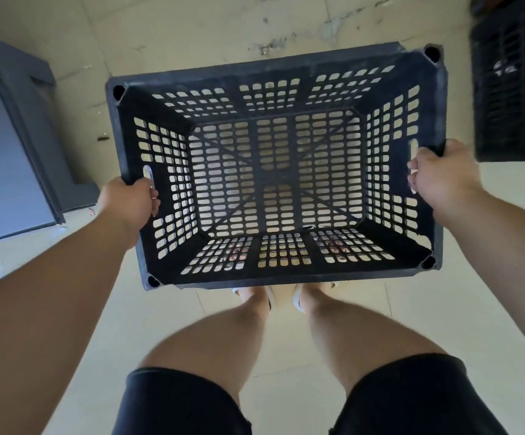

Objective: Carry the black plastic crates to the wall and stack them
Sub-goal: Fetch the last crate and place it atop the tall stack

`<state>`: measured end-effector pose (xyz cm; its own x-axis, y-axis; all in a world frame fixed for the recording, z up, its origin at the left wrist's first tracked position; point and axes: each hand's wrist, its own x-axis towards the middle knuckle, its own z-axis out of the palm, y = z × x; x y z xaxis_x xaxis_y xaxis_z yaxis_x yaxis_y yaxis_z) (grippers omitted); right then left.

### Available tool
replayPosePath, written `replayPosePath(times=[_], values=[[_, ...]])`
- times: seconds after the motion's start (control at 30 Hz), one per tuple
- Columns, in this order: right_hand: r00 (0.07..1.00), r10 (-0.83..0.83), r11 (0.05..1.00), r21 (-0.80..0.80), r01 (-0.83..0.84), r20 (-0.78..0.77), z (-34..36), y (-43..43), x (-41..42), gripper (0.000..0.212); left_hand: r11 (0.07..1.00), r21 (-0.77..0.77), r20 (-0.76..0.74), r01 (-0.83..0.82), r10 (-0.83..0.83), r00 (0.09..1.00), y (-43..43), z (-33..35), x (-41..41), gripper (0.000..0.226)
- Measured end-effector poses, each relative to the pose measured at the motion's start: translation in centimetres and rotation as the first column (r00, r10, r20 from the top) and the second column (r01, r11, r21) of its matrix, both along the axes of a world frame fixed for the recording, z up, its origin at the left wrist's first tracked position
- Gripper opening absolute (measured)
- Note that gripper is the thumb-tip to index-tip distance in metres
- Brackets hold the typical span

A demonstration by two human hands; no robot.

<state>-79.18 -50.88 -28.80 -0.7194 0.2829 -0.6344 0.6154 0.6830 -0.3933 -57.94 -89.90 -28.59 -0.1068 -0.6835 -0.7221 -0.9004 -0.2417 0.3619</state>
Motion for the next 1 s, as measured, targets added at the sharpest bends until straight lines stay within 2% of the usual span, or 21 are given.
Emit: replayPosePath(times=[0.13,0.3,0.53,0.67,0.87,1.0], values=[[1.000,0.012,1.000,0.020,-0.012,0.008,6.3,1.3,0.6,0.017,1.000,0.000,0.011,0.009,-0.009,1.000,1.3,6.1,0.5,0.013],[0.997,-0.072,0.997,0.024,0.071,0.012,16.3,4.2,2.0,0.020,0.999,-0.012,0.027,0.052,-0.052,0.998,3.0,16.6,-0.1,0.014],[0.981,-0.185,0.983,0.015,0.184,0.060,32.1,8.7,5.4,0.023,0.966,-0.035,0.042,0.257,-0.255,0.966,5.6,33.3,-1.9,0.016],[0.977,-0.208,0.978,0.026,0.207,0.039,40.7,10.3,7.7,0.022,0.952,-0.039,0.018,0.305,-0.304,0.952,6.6,41.5,-2.5,0.019],[0.973,-0.227,0.970,0.081,0.229,-0.035,50.8,10.8,11.0,0.020,0.932,-0.050,-0.028,0.360,-0.361,0.932,7.1,49.9,-3.3,0.017],[0.955,-0.279,0.954,0.083,0.288,-0.106,54.8,10.2,13.5,0.027,0.908,-0.055,-0.055,0.416,-0.419,0.907,6.5,53.2,-4.2,0.015]])
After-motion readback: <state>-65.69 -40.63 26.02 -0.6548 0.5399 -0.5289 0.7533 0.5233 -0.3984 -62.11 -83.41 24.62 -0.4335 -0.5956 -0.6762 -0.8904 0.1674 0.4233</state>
